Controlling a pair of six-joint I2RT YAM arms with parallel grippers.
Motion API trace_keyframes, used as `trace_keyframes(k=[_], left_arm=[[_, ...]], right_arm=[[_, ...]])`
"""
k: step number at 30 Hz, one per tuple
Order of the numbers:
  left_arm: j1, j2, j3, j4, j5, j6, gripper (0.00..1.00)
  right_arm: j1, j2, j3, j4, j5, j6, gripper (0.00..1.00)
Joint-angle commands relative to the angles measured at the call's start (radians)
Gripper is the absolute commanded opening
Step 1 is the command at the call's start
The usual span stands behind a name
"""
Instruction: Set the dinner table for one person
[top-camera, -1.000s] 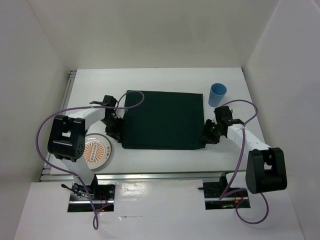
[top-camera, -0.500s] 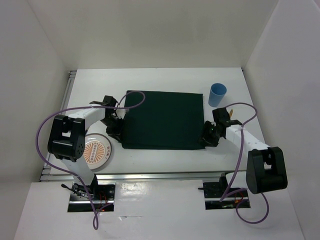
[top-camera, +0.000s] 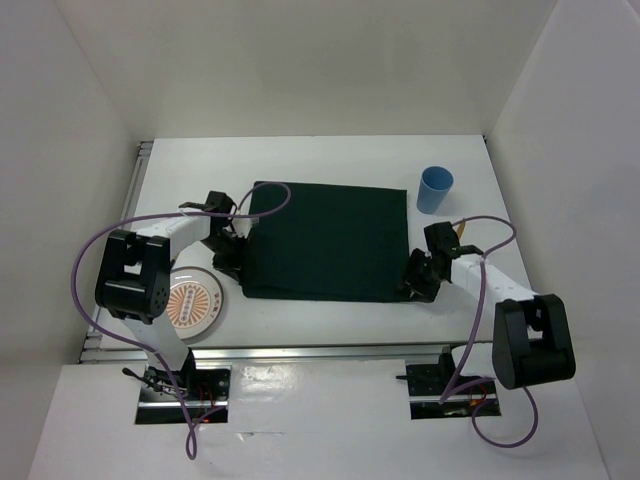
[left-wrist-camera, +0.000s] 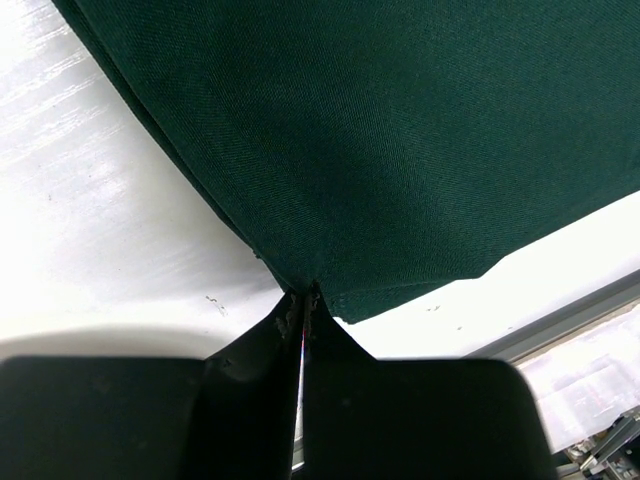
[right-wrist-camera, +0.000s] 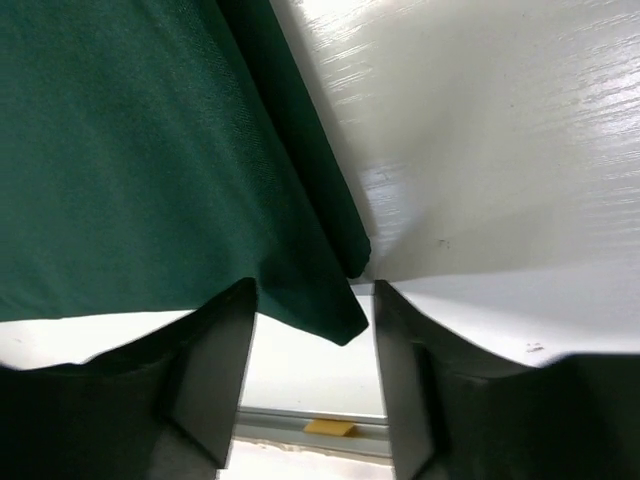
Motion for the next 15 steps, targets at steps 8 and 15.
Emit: trace_keyframes(k=[8,15], left_arm=[[0.001,-0.062,0.006,-0.014,-0.009,0.038,0.0],[0.001,-0.091,0.066,-0.036,-0.055,0.049,0.0]], right_arm=[[0.008,-0.049,-0.048,0.02,-0.013,0.027,0.02],[0.008,-0.087,0.093,-0.052,0.02,-0.008,0.0]])
